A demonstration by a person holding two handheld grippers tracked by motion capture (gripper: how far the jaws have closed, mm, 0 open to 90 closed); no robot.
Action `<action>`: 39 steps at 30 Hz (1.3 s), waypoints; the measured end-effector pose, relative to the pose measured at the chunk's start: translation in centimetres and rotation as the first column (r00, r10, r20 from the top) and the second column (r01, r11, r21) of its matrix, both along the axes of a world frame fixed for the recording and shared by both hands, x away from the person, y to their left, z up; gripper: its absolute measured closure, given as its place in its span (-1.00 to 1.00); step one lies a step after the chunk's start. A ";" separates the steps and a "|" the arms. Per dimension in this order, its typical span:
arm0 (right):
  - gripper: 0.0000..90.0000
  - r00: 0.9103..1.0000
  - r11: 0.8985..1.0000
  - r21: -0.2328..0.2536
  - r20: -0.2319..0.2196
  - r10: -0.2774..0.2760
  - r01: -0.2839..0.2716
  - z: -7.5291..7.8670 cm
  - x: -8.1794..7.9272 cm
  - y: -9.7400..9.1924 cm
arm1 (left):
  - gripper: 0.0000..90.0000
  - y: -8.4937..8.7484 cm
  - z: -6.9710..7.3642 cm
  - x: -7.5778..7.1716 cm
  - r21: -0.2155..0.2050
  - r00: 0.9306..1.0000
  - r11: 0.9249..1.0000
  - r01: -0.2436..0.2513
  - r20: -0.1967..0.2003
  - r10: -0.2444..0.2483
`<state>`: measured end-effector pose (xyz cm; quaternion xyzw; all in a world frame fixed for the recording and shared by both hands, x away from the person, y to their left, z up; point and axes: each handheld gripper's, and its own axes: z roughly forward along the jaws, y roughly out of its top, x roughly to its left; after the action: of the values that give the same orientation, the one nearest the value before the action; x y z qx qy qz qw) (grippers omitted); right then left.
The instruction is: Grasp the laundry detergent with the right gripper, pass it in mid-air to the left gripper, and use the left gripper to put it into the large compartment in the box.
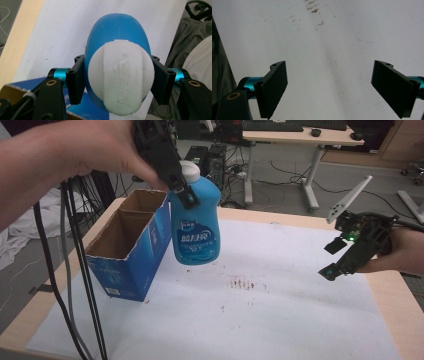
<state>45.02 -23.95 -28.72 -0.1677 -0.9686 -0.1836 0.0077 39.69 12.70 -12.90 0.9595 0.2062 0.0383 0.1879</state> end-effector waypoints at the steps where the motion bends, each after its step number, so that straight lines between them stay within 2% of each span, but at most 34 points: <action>1: -0.71 1.000 1.000 -0.001 -0.004 -0.011 0.011 0.0 0.1 -0.2 | -0.15 0.4 0.2 0.0 -0.006 1.000 1.000 -0.018 0.003 0.018; 5: -0.71 0.999 0.999 0.003 -0.005 -0.032 0.032 -0.1 0.3 -0.9 | -0.15 2.2 1.2 -0.1 -0.008 0.996 0.996 -0.085 0.018 0.085; 9: -0.71 0.999 0.999 0.015 -0.009 -0.050 0.050 0.0 0.4 -1.4 | -0.15 4.2 2.1 0.0 -0.014 0.986 0.987 -0.163 0.035 0.163; 11: -0.71 0.999 0.999 0.016 -0.004 -0.051 0.051 0.1 0.5 -1.7 | -0.15 5.2 2.5 -0.1 -0.027 0.977 0.978 -0.206 0.044 0.207; 12: -0.71 0.998 0.998 0.018 -0.007 -0.058 0.058 0.2 0.5 -1.8 | -0.15 5.7 2.8 -0.1 -0.025 0.975 0.975 -0.219 0.046 0.220; 13: -0.71 0.998 0.998 0.021 -0.007 -0.061 0.061 0.2 0.5 -1.9 | -0.15 5.7 2.8 -0.1 -0.025 0.975 0.975 -0.219 0.046 0.220; 14: -0.71 0.998 0.998 0.022 -0.005 -0.061 0.061 0.1 0.6 -2.0 | -0.15 6.7 3.2 -0.1 -0.037 0.965 0.966 -0.255 0.053 0.257; 15: -0.71 0.998 0.998 0.020 -0.006 -0.066 0.066 0.1 0.6 -2.1 | -0.15 6.7 3.2 -0.1 -0.037 0.965 0.966 -0.255 0.053 0.257; 17: -0.71 0.997 0.997 0.020 -0.009 -0.071 0.071 0.1 0.6 -2.3 | -0.15 8.5 3.6 -0.1 -0.036 0.947 0.950 -0.311 0.066 0.313; 18: -0.71 0.997 0.997 0.020 -0.009 -0.071 0.071 0.1 0.6 -2.3 | -0.15 8.5 3.6 -0.1 -0.036 0.947 0.950 -0.311 0.066 0.313; 20: -0.71 0.997 0.997 0.023 -0.007 -0.078 0.078 0.2 0.8 -2.5 | -0.15 9.3 3.6 -0.1 -0.030 0.940 0.943 -0.332 0.069 0.334; 21: -0.71 0.997 0.997 0.023 -0.007 -0.078 0.078 0.2 0.8 -2.5 | -0.15 9.3 3.6 -0.1 -0.030 0.940 0.943 -0.332 0.069 0.334; 22: -0.71 0.997 0.997 0.022 -0.005 -0.078 0.078 0.2 0.9 -2.6 | -0.15 9.9 3.5 -0.1 -0.025 0.931 0.934 -0.356 0.069 0.357; 23: -0.71 0.997 0.997 0.023 -0.004 -0.079 0.080 0.3 0.9 -2.7 | -0.15 9.9 3.5 -0.1 -0.025 0.931 0.934 -0.356 0.069 0.357; 24: -0.71 0.997 0.996 0.026 -0.004 -0.082 0.082 0.3 1.0 -2.8 | -0.15 10.5 3.4 -0.1 -0.018 0.926 0.929 -0.370 0.074 0.370; 25: -0.71 0.996 0.996 0.027 -0.002 -0.085 0.085 0.4 1.0 -2.9 | -0.15 10.5 3.4 -0.1 -0.018 0.926 0.929 -0.370 0.074 0.370; 26: -0.71 0.997 0.996 0.028 -0.001 -0.083 0.083 0.4 1.1 -2.9 | -0.15 11.0 3.3 -0.1 -0.010 0.918 0.921 -0.390 0.077 0.390; 27: -0.71 0.997 0.996 0.028 -0.001 -0.083 0.083 0.4 1.1 -2.9 | -0.15 11.0 3.3 -0.1 -0.010 0.918 0.921 -0.390 0.077 0.390; 28: -0.71 0.996 0.996 0.027 -0.002 -0.088 0.088 0.4 1.1 -3.0 | -0.15 11.6 3.2 -0.1 -0.008 0.908 0.912 -0.411 0.079 0.410; 29: -0.71 0.996 0.996 0.027 -0.002 -0.088 0.088 0.4 1.1 -3.0 | -0.15 11.6 3.2 -0.1 -0.008 0.908 0.912 -0.411 0.079 0.410; 30: -0.71 0.996 0.996 0.026 -0.003 -0.089 0.089 0.3 1.1 -3.1 | -0.15 12.1 3.1 0.0 -0.004 0.899 0.902 -0.431 0.080 0.430; 33: -0.71 0.996 0.996 0.028 -0.002 -0.089 0.089 0.3 1.2 -3.2 | -0.15 12.6 2.9 0.1 0.005 0.886 0.889 -0.457 0.083 0.456; 36: -0.71 0.996 0.996 0.030 -0.002 -0.089 0.089 0.3 1.3 -3.2 | -0.15 13.0 2.6 0.2 0.016 0.876 0.878 -0.478 0.079 0.476; 39: -0.71 0.996 0.996 0.030 -0.004 -0.089 0.089 0.3 1.3 -3.3 | -0.15 13.1 2.1 0.3 0.026 0.870 0.871 -0.490 0.080 0.487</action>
<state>46.32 -27.21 -28.39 -0.2107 -0.9573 -0.1979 0.0035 39.96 25.83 -10.79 0.8783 0.4342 0.1231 0.1577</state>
